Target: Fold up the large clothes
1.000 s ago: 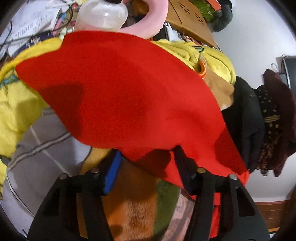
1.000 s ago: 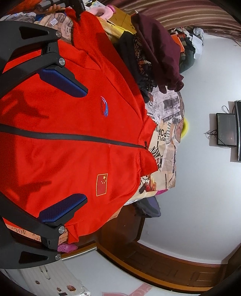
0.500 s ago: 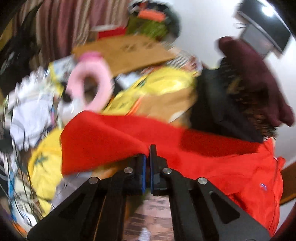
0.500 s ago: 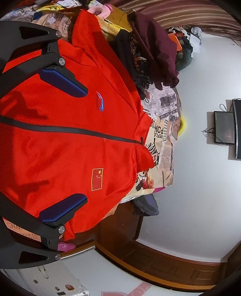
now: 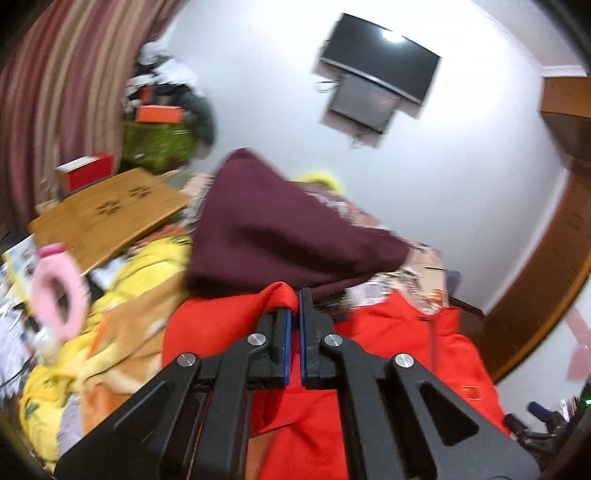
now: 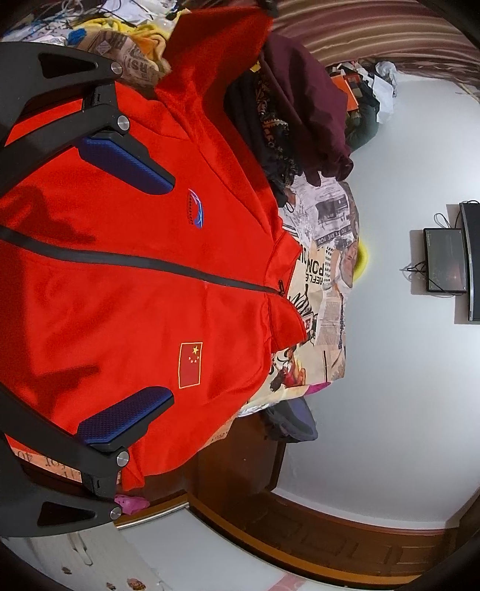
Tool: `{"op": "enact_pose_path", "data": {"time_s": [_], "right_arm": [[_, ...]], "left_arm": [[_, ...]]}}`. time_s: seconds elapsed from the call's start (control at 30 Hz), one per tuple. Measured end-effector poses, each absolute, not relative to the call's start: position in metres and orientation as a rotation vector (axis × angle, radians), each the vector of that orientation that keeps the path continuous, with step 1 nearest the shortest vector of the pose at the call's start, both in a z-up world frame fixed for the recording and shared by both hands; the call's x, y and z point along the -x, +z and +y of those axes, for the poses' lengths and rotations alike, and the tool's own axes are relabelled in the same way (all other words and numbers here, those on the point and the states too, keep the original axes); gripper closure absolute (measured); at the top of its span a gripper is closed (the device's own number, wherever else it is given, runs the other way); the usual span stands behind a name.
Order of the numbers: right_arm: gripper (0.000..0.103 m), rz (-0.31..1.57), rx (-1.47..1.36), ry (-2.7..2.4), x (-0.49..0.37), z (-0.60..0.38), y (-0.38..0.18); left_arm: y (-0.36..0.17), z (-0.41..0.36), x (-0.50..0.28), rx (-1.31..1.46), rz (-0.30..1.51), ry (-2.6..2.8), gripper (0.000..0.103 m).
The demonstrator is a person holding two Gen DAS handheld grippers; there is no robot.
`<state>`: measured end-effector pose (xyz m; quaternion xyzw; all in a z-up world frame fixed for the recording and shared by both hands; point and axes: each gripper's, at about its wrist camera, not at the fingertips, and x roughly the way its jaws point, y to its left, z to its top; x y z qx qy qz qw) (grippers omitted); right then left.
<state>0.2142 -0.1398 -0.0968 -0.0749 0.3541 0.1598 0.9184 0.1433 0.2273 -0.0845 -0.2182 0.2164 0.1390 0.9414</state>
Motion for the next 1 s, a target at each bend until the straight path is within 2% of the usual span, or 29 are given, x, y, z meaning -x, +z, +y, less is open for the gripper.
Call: {"op": "enact_pose_path", "data": {"time_s": [0.5, 0.73, 0.87, 0.9, 0.97, 1.0], "right_arm": [[0.0, 0.775, 0.115, 0.309, -0.229, -0.168, -0.109], [0.0, 0.749, 0.116, 0.273, -0.228, -0.181, -0.103], [0.0, 0.72, 0.129, 0.257, -0.226, -0.187, -0.095], [0.0, 0.717, 0.133, 0.254, -0.227, -0.188, -0.093], [0.0, 0.715, 0.149, 0.245, -0.229, -0.189, -0.093], [0.0, 0.717, 0.156, 0.242, -0.23, -0.188, -0.094]], "left_arm": [[-0.086, 0.074, -0.276, 0.252, 0.605, -0.147, 0.101], [-0.129, -0.004, -0.305, 0.079, 0.793, -0.251, 0.101], [-0.156, -0.017, -0.305, 0.061, 0.89, -0.282, 0.101], [-0.159, -0.019, -0.304, 0.055, 0.912, -0.282, 0.099], [-0.166, -0.02, -0.3, 0.042, 0.959, -0.285, 0.086], [-0.168, -0.02, -0.3, 0.042, 0.968, -0.289, 0.083]]}}
